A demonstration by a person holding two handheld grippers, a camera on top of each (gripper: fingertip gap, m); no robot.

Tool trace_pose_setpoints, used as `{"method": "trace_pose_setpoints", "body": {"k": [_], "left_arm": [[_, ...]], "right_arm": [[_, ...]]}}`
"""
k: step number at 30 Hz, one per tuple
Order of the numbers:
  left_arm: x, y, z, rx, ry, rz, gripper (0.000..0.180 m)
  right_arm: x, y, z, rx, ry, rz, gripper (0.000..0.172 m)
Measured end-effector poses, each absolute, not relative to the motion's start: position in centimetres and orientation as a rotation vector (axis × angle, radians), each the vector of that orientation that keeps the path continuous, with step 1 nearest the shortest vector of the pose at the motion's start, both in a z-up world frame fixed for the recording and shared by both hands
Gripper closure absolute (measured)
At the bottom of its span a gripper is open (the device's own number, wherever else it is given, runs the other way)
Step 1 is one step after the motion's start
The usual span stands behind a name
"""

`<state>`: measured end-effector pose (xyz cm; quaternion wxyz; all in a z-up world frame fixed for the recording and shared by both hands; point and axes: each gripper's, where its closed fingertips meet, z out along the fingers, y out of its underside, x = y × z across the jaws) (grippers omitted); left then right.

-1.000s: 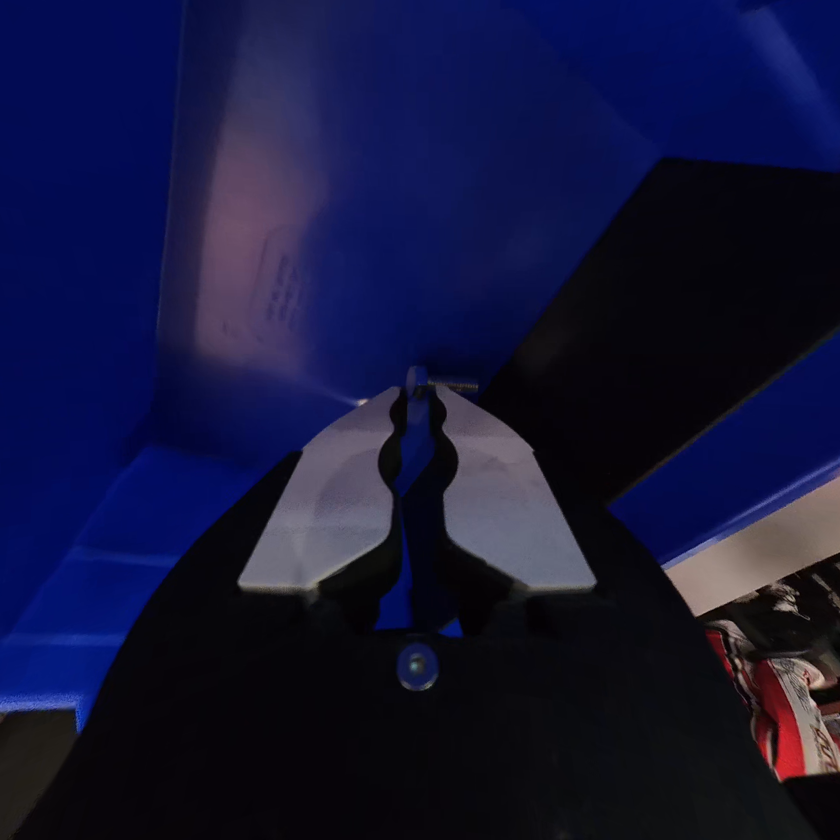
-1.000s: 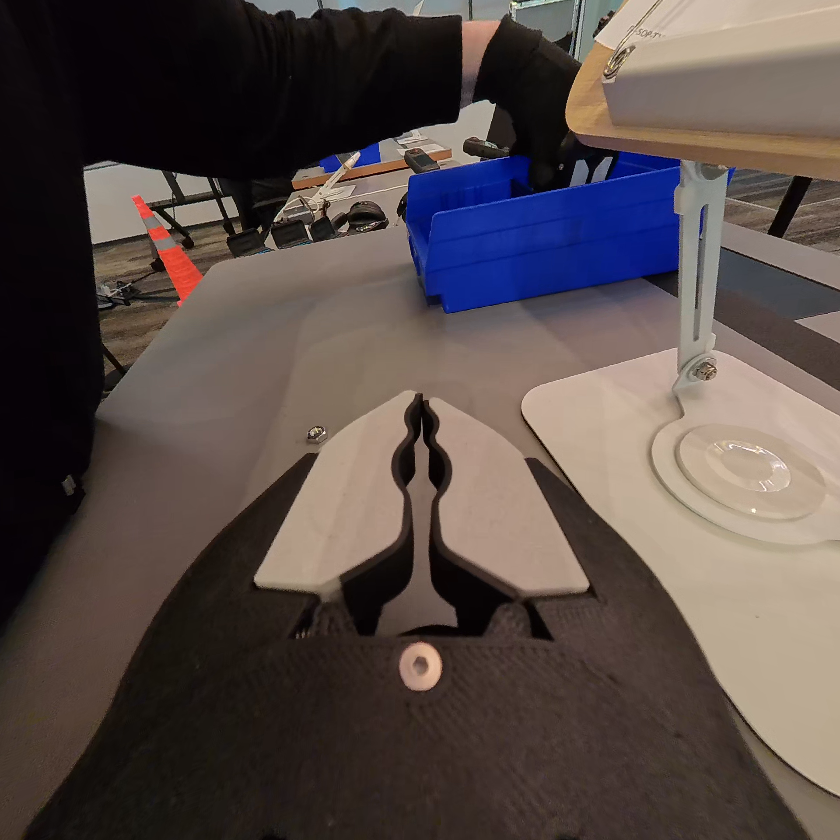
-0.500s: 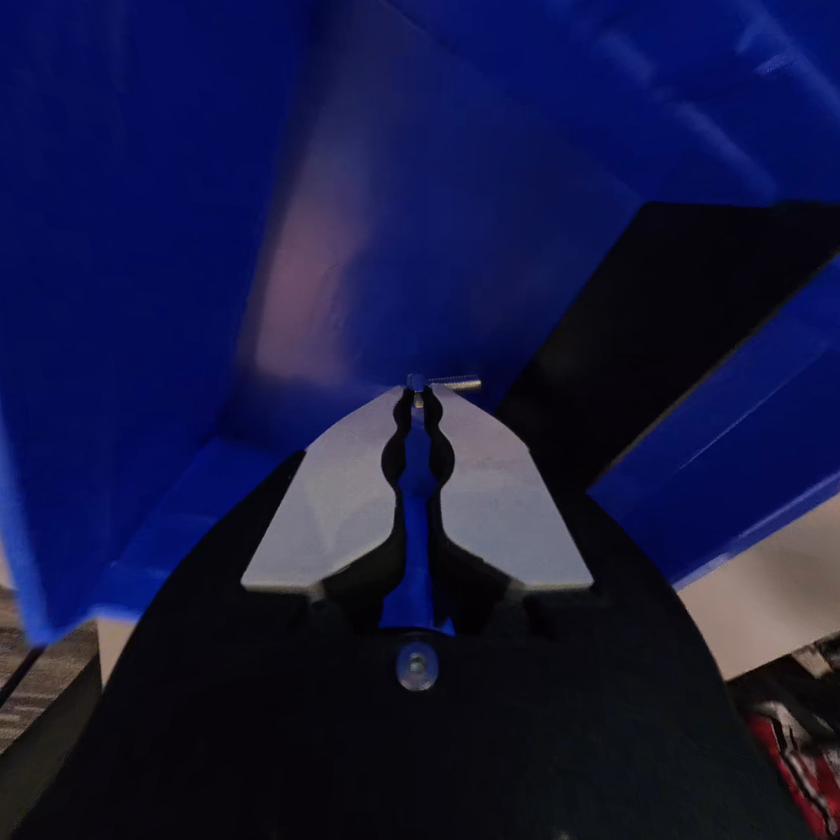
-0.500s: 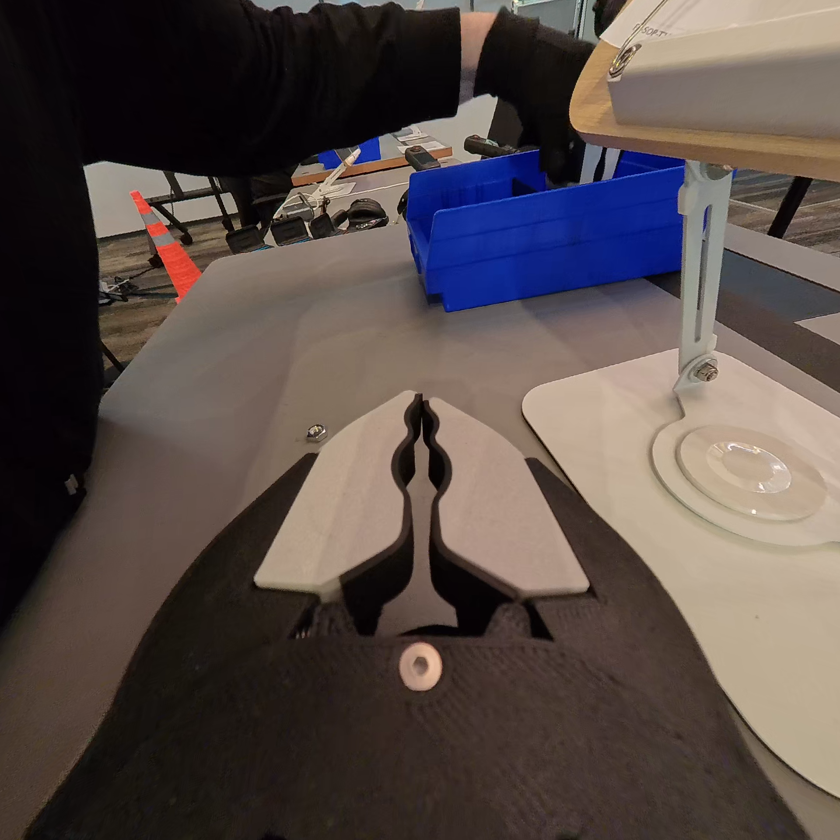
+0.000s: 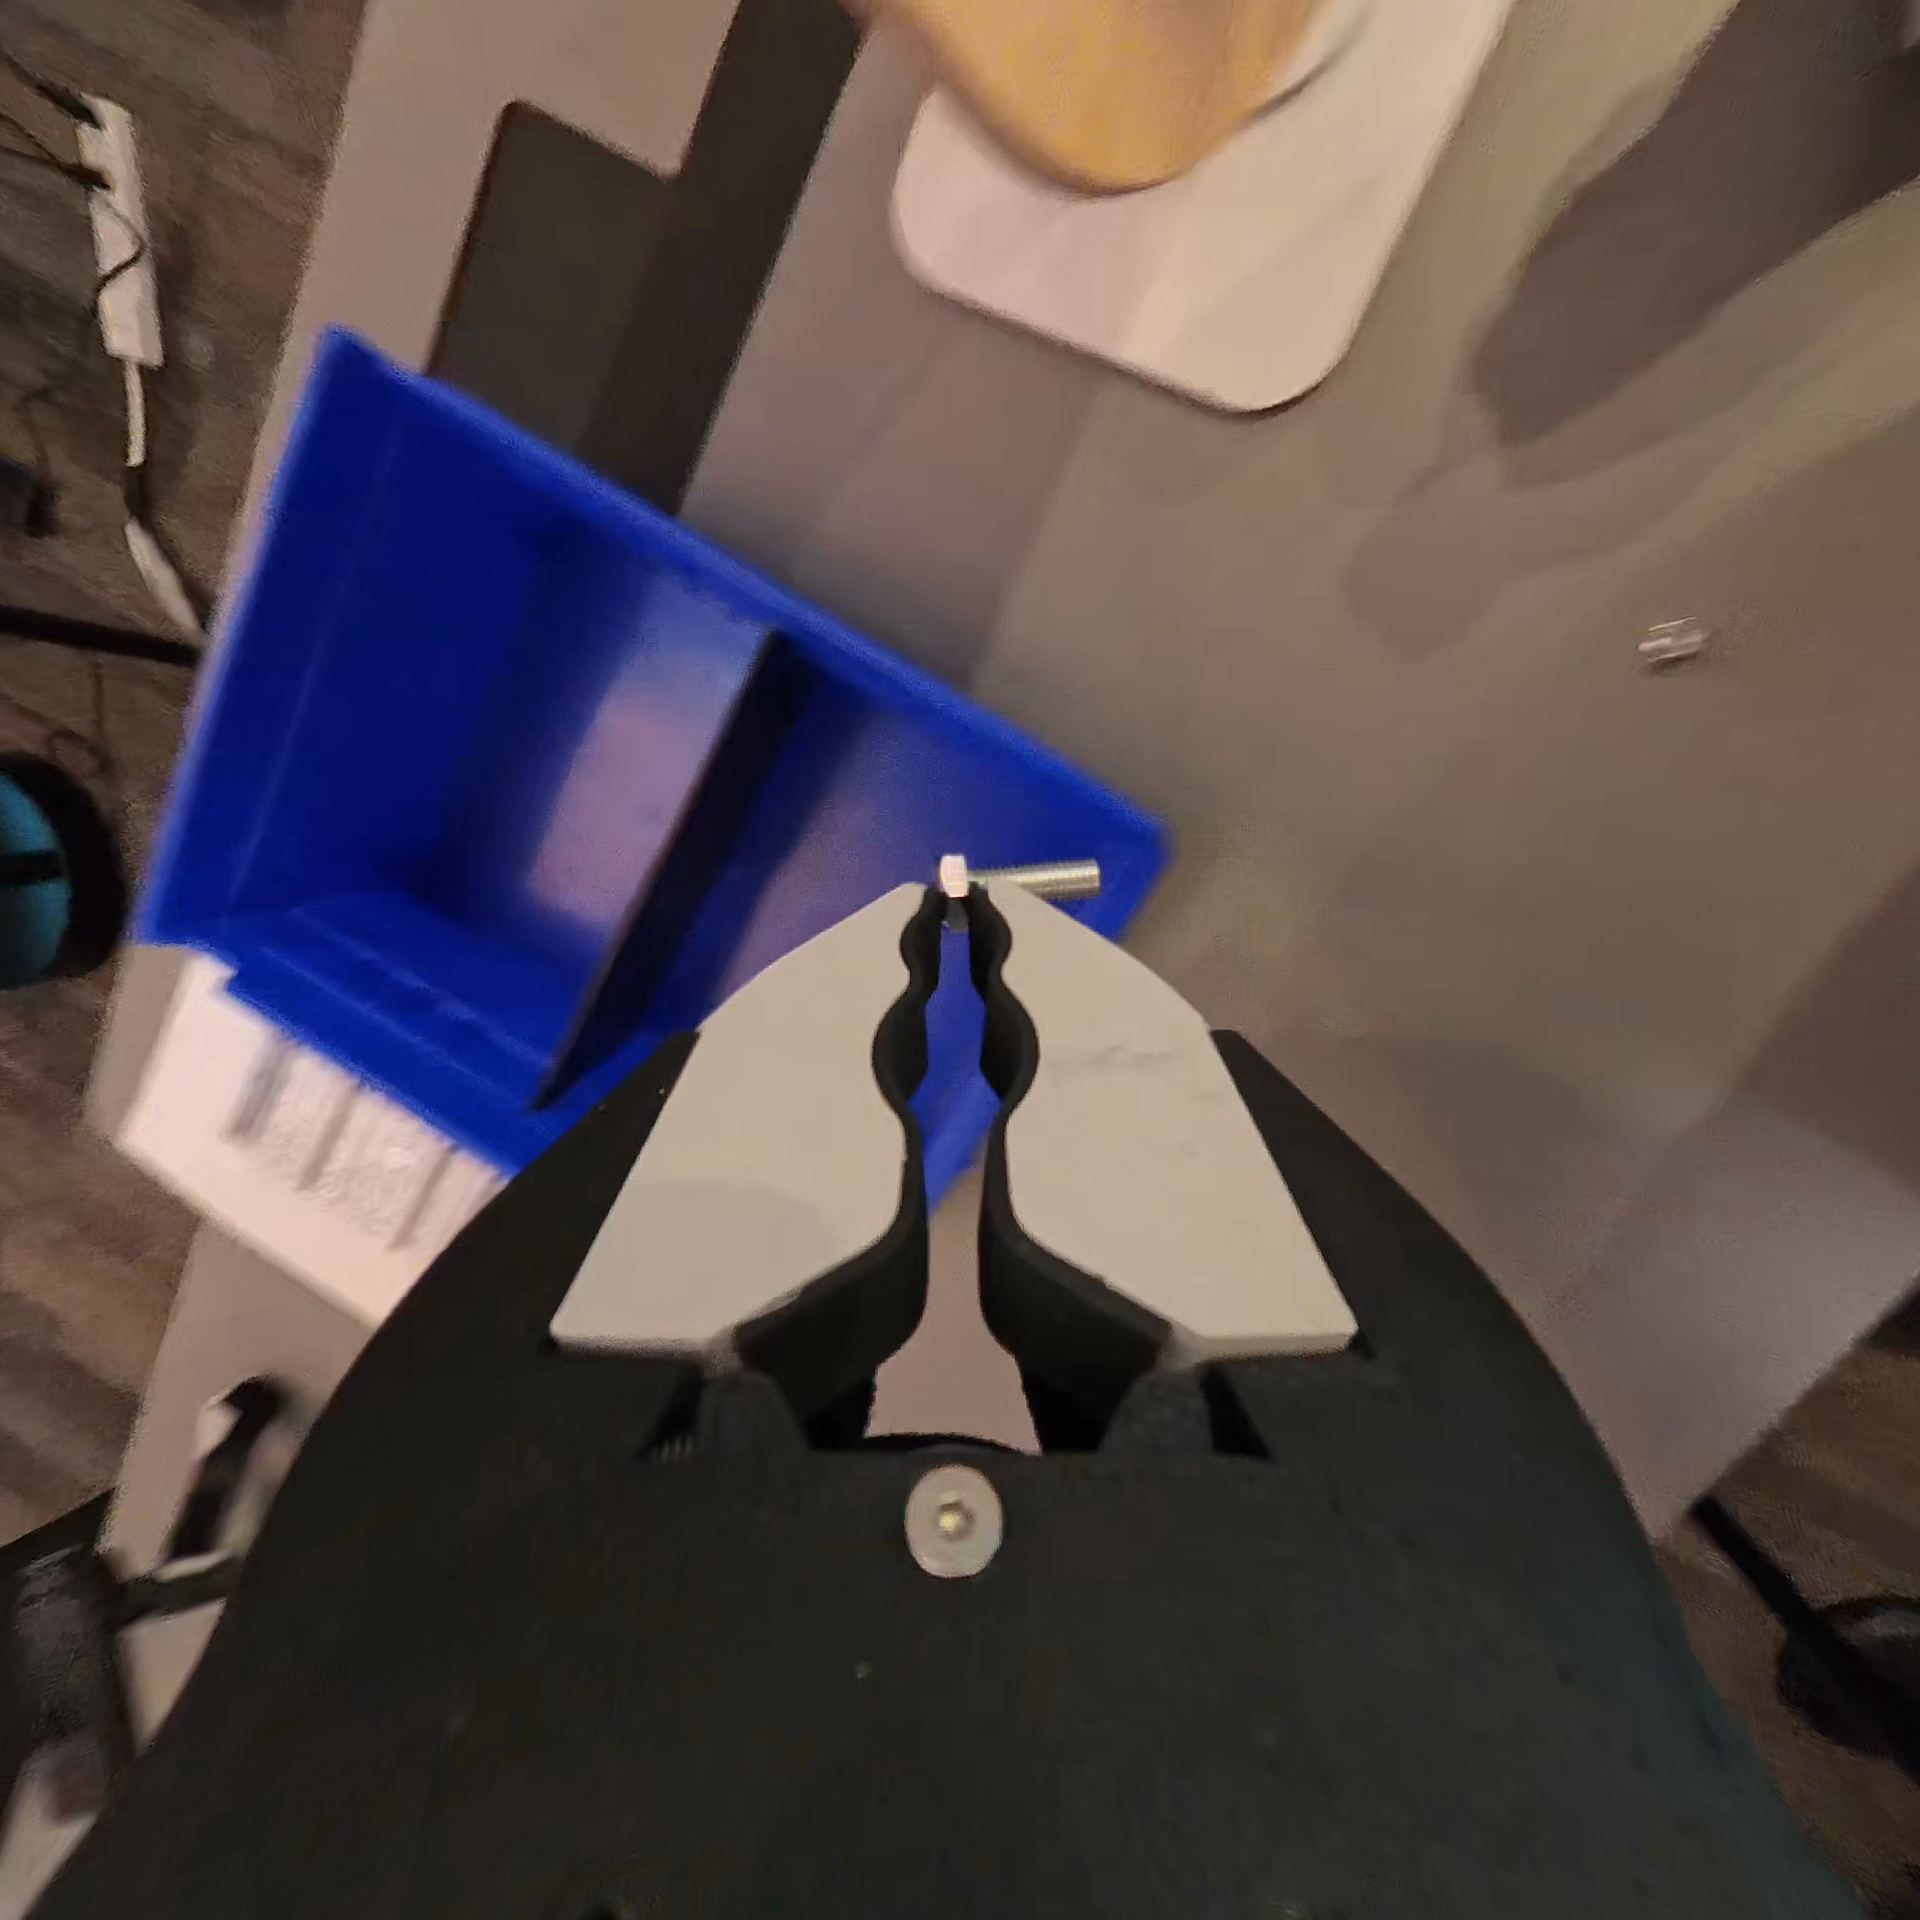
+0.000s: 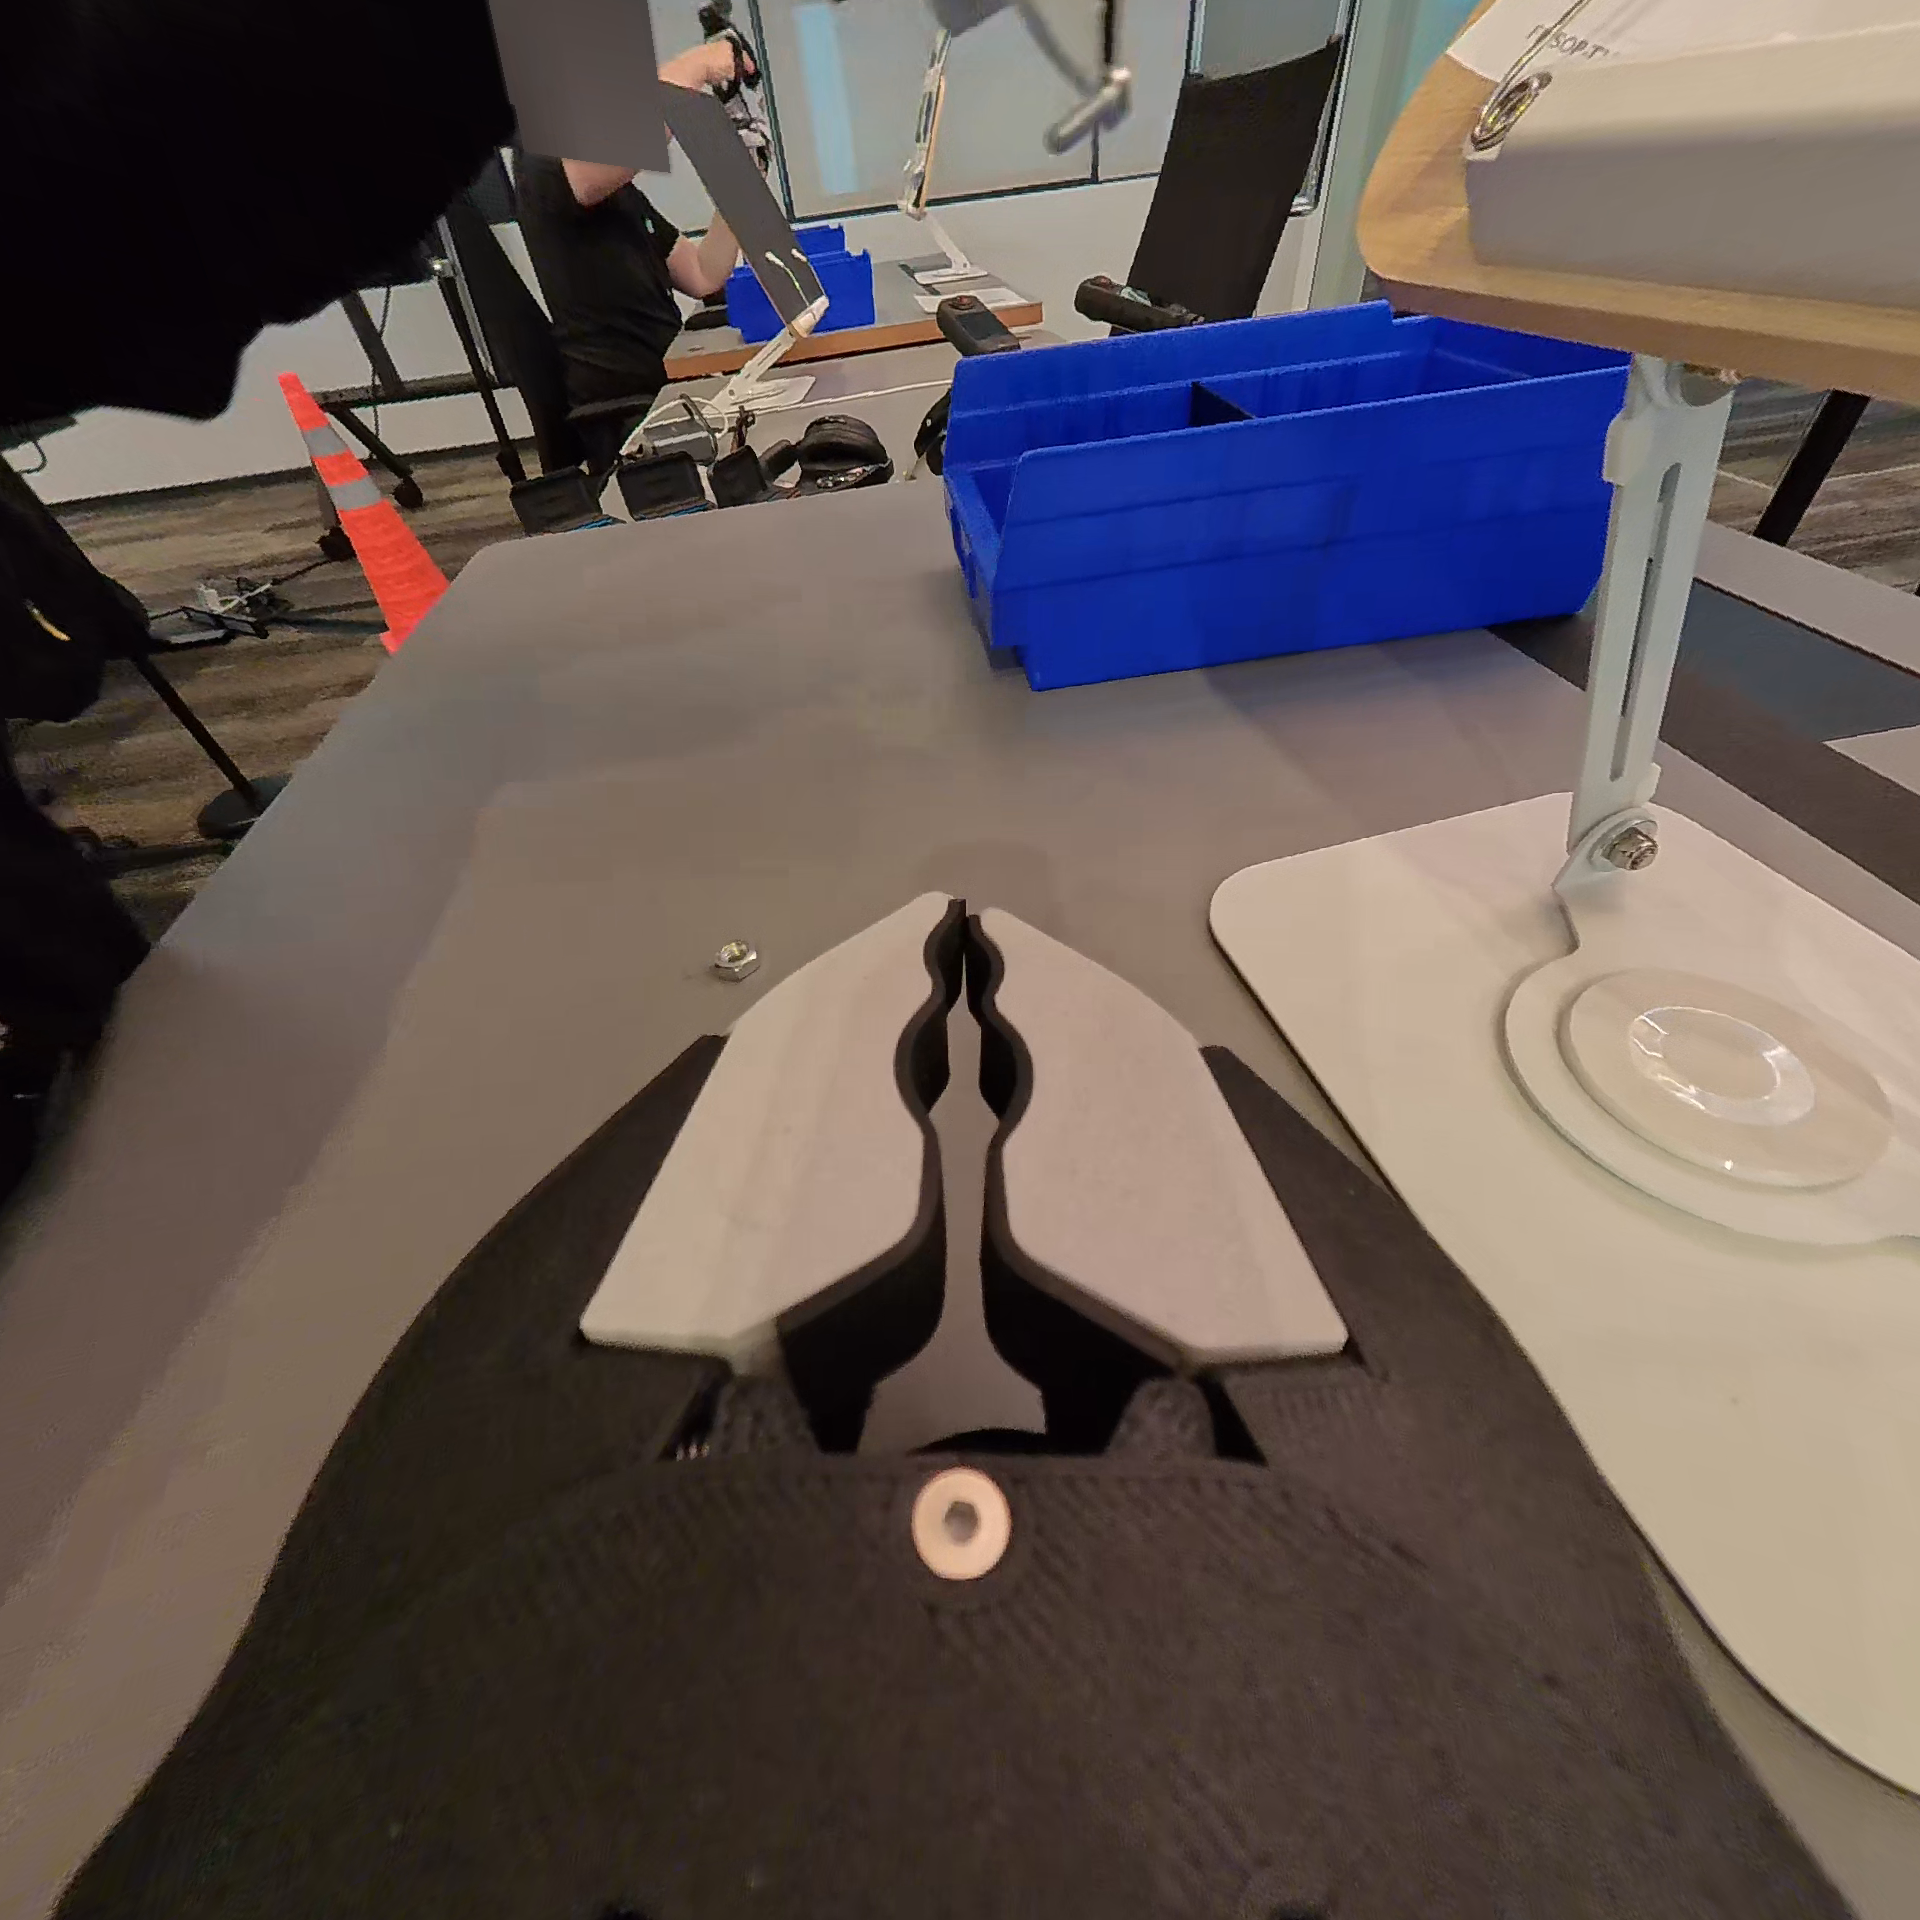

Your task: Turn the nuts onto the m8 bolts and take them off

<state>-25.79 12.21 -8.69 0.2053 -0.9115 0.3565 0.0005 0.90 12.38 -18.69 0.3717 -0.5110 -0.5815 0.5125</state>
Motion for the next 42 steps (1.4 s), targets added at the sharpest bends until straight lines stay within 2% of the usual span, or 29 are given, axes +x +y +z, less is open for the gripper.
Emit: {"method": "trace_pose_setpoints", "body": {"k": [3, 7, 19, 23, 27, 30, 34, 40, 42], "left_arm": [[-20.3, 8.6, -10.7, -2.511, 0.932, -0.133, 0.176], [-14.4, 6.0, -16.4, -2.550, 0.878, -0.245, 0.175], [-9.2, 5.0, -26.4, -2.776, 0.582, -0.251, 0.176], [-9.0, 4.6, -26.3, -2.773, 0.589, -0.224, 0.175], [-9.6, 4.2, -24.1, -2.666, 0.786, -0.170, 0.152], [-10.9, 4.2, -23.3, -2.641, 0.890, -0.147, 0.145], [-9.4, 3.5, -23.1, -2.408, 1.302, -0.189, 0.148], [-7.6, 4.4, -24.1, -2.146, 1.696, -0.061, 0.147], [-7.2, 4.3, -24.7, -2.082, 1.829, -0.083, 0.151]], "right_arm": [[1.1, 12.2, -18.8, -1.312, -1.502, 1.298, 0.172], [1.0, 11.8, -19.4, -1.311, -1.542, 1.249, 0.172], [0.6, 11.1, -20.3, -1.308, -1.613, 1.175, 0.172], [0.6, 11.0, -20.4, -1.306, -1.624, 1.165, 0.172], [0.6, 11.0, -20.4, -1.308, -1.621, 1.176, 0.172], [0.6, 11.0, -20.4, -1.308, -1.626, 1.176, 0.172], [0.5, 10.8, -20.6, -1.305, -1.644, 1.166, 0.172], [0.5, 10.8, -20.6, -1.305, -1.645, 1.181, 0.172], [0.5, 10.8, -20.6, -1.304, -1.648, 1.186, 0.172]]}}
